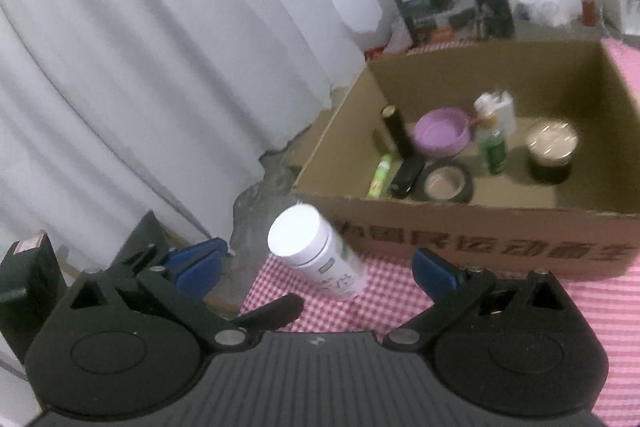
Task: Organize rigid objects
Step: 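Move the right gripper back to the white supplement bottle, then grasp the white supplement bottle with the right gripper and lift it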
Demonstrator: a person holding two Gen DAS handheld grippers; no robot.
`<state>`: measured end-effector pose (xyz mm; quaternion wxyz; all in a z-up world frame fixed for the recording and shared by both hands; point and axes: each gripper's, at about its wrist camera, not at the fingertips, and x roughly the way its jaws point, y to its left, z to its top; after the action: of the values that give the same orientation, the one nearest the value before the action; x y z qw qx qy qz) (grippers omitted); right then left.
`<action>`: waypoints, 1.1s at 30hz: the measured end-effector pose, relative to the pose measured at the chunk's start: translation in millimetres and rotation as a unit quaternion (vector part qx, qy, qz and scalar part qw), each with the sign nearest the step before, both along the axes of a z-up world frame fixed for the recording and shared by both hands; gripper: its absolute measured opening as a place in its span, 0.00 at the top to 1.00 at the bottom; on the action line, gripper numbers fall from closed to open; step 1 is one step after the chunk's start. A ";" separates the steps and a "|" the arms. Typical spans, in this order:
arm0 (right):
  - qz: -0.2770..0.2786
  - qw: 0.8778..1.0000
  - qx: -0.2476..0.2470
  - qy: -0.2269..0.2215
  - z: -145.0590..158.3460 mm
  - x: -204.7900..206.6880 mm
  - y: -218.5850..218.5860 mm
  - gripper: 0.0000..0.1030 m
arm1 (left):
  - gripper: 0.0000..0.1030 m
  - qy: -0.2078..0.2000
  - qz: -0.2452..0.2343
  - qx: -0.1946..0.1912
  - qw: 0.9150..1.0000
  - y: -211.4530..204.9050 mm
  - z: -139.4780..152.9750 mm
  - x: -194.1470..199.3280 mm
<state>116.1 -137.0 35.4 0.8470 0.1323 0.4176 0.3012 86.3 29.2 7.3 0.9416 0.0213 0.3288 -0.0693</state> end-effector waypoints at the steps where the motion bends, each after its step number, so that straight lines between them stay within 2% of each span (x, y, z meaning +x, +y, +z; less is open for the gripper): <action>1: 0.002 1.000 0.001 0.007 -5.3 5.1 5.7 0.00 | 0.00 0.000 0.002 0.000 1.000 1.6 -4.0 3.8; 5: 0.005 1.000 0.001 0.025 -21.8 20.9 22.6 0.00 | 0.02 0.003 0.008 -0.005 1.000 7.3 -14.2 16.4; 11: 0.003 0.999 0.005 0.044 -37.4 41.1 34.9 0.06 | 0.12 0.006 0.011 -0.012 1.000 11.7 -21.4 27.7; 12: 0.004 0.999 0.009 0.048 -39.6 43.4 35.9 0.07 | 0.17 0.006 0.009 -0.014 1.000 12.3 -21.9 27.4; 18: 0.001 0.997 0.024 0.072 -50.4 52.0 36.5 0.29 | 0.38 0.015 0.000 -0.028 1.000 10.5 -24.0 25.7; 21: 0.003 0.996 0.038 0.081 -51.8 53.4 35.2 0.34 | 0.47 0.018 -0.004 -0.041 0.999 10.0 -23.4 24.3; 24: 0.002 0.995 0.046 0.087 -51.8 52.1 32.9 0.38 | 0.47 0.021 -0.004 -0.042 0.999 7.5 -22.1 22.3; 33: -0.019 0.995 0.049 0.090 -46.2 33.4 8.3 0.38 | 0.48 0.026 -0.043 -0.052 0.997 -16.2 -15.4 11.4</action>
<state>149.5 -128.7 -10.8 0.8040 0.2086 0.4743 0.2919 97.7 13.0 -8.1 0.9286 -0.0150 0.3482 -0.1272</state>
